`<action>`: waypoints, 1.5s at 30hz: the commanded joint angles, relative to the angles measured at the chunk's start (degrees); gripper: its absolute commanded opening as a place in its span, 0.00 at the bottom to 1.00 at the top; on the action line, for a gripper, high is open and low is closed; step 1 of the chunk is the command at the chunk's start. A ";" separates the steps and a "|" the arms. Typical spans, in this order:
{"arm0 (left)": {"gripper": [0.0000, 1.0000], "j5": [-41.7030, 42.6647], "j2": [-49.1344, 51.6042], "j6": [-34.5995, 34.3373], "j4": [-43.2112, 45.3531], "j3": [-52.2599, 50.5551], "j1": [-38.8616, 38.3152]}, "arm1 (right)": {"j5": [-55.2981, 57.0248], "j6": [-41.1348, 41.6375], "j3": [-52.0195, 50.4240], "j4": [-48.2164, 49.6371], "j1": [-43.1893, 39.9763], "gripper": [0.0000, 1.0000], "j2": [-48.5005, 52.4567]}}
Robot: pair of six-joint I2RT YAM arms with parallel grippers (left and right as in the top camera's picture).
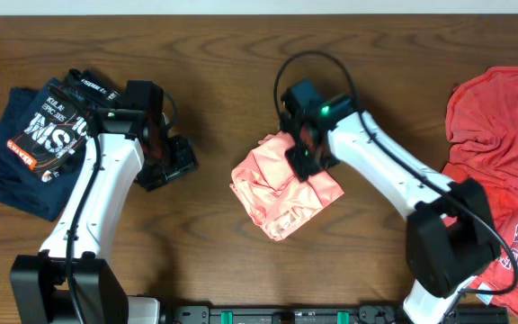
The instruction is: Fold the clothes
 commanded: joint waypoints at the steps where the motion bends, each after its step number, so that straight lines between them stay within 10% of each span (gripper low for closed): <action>1: 0.66 0.28 0.39 0.31 -0.13 -0.37 0.04 | -11.91 -1.55 -4.13 1.77 3.48 0.50 -0.09; 11: 0.66 0.31 0.39 0.31 -0.17 -0.37 0.04 | -26.40 -16.63 -6.23 -5.73 11.61 0.55 -0.11; 25: 0.85 11.87 1.42 6.95 7.65 -0.37 -1.27 | 4.09 1.20 -1.66 -8.66 5.25 0.61 -11.02; 45: 0.94 19.89 25.35 17.51 15.02 -0.37 -15.47 | 3.08 2.71 -1.68 -10.05 -5.86 0.73 -18.75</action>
